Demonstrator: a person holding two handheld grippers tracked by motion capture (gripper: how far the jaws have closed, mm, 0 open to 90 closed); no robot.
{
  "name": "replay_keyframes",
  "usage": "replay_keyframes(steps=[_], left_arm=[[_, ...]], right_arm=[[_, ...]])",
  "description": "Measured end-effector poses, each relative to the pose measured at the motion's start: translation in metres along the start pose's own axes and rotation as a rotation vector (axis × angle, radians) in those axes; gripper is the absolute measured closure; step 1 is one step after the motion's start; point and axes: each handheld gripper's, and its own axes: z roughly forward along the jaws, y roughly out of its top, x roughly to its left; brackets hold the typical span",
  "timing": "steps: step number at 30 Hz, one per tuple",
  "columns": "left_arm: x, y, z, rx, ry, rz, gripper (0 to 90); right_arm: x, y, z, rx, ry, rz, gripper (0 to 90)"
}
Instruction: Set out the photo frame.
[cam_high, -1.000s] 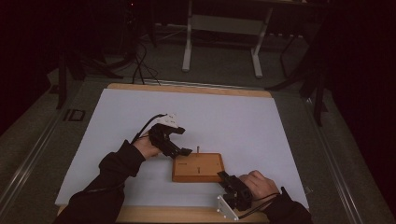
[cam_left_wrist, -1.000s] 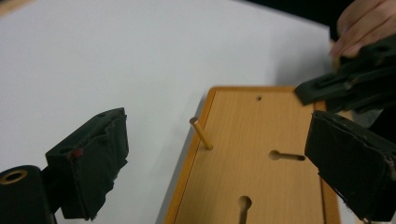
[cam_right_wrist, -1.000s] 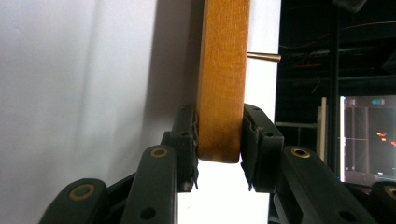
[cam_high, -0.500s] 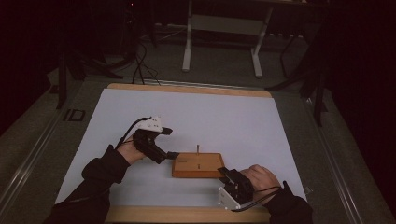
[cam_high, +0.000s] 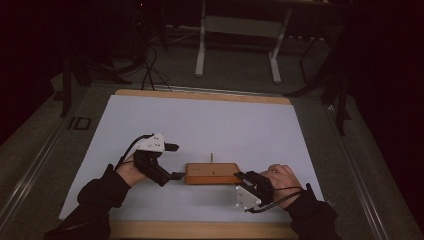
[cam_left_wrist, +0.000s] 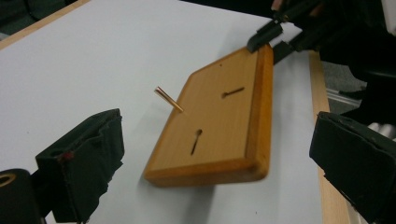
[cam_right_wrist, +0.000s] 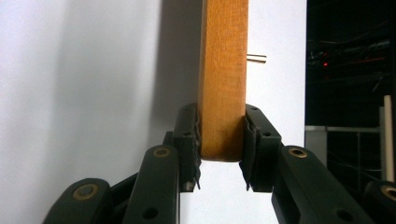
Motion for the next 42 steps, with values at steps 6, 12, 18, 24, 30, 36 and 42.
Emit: replay_keyframes(steps=[6,12,18,24,30,36,42], left_arm=[[-0.005,-0.009,-0.004,-0.003,-0.009,-0.001,3.6],[-0.007,-0.021,-0.002,-0.004,-0.009,-0.014,3.6],[-0.012,-0.035,0.002,-0.009,-0.014,-0.039,3.5],[-0.017,-0.045,0.007,-0.001,-0.020,-0.043,3.5],[-0.017,-0.047,0.008,-0.002,-0.016,-0.044,3.5],[-0.015,-0.049,0.008,-0.012,-0.013,-0.053,3.5],[-0.014,-0.051,0.008,-0.014,-0.010,-0.057,3.5]], right_arm=[[-0.013,-0.001,0.001,-0.002,0.043,0.032,70.2],[-0.029,-0.004,0.003,-0.013,0.103,0.064,70.3],[-0.048,-0.007,0.006,-0.021,0.176,0.108,70.2],[-0.066,-0.010,0.011,-0.024,0.249,0.152,70.2],[-0.080,-0.016,0.016,-0.047,0.308,0.189,70.1],[-0.100,-0.019,0.024,-0.040,0.390,0.223,70.1],[-0.115,-0.023,0.032,-0.041,0.450,0.278,69.8]])
